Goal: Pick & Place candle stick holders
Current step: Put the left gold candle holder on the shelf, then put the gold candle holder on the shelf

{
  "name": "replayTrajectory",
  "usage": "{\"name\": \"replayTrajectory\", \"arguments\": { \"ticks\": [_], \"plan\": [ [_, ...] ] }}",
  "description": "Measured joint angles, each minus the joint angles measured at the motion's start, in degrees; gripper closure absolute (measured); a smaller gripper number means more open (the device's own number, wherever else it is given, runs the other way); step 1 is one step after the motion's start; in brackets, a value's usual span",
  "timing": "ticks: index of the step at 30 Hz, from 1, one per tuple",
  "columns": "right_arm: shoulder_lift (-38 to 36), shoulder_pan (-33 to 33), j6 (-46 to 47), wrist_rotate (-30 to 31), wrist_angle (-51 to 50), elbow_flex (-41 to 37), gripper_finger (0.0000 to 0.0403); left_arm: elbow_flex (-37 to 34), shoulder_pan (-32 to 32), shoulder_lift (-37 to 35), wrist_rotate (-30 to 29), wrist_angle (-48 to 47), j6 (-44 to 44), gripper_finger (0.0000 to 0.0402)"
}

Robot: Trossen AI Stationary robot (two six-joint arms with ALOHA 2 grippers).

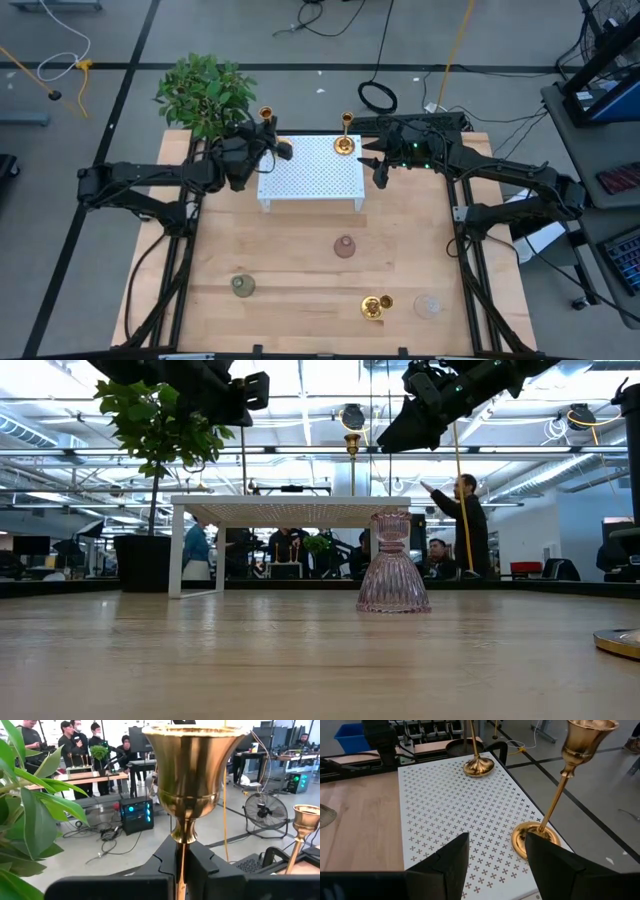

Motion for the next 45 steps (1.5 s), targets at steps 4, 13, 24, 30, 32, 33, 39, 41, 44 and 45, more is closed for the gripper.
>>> {"name": "replayTrajectory", "arguments": {
  "ticks": [4,13,24,30,32,33,39,41,44,45],
  "plan": [
    [0.00,0.01,-0.06,0.00,-0.01,0.00,0.0216,0.00,0.02,0.00,-0.31,-0.11,0.56,0.0366],
    [0.00,0.62,-4.89,-0.15,-0.79,0.00,0.0215,0.00,1.51,0.00,-0.83,-0.24,1.15,0.0303],
    [0.00,3.41,-6.64,-7.63,-0.70,0.00,0.0215,0.00,2.39,0.00,-0.87,-0.55,1.34,0.0303],
    [0.00,3.50,-6.64,-7.48,-0.59,0.00,0.0215,0.00,2.20,0.00,-0.89,-0.59,1.34,0.0311],
    [0.00,3.50,-6.64,-7.50,-0.59,0.00,0.0215,0.00,1.80,0.00,-0.90,-0.81,1.34,0.0311],
    [0.00,3.50,-6.64,-7.50,-0.59,0.00,0.0215,0.00,1.69,0.00,-0.90,-1.05,1.36,0.0311],
    [0.00,3.50,-7.42,-7.50,-0.59,0.00,0.0215,0.00,1.55,0.02,-0.95,-2.13,1.41,0.0311],
    [0.00,3.50,-7.44,-7.51,-0.62,0.00,0.0215,0.00,1.55,0.02,-0.96,-2.12,1.40,0.0311],
    [0.00,3.50,-7.45,-7.52,-1.03,0.00,0.0215,0.00,1.55,0.02,-0.96,-2.11,1.40,0.0311],
    [0.00,3.50,-7.45,-7.54,-1.26,0.00,0.0215,0.00,1.55,0.02,-0.95,-2.11,1.41,0.0311]
  ]
}}
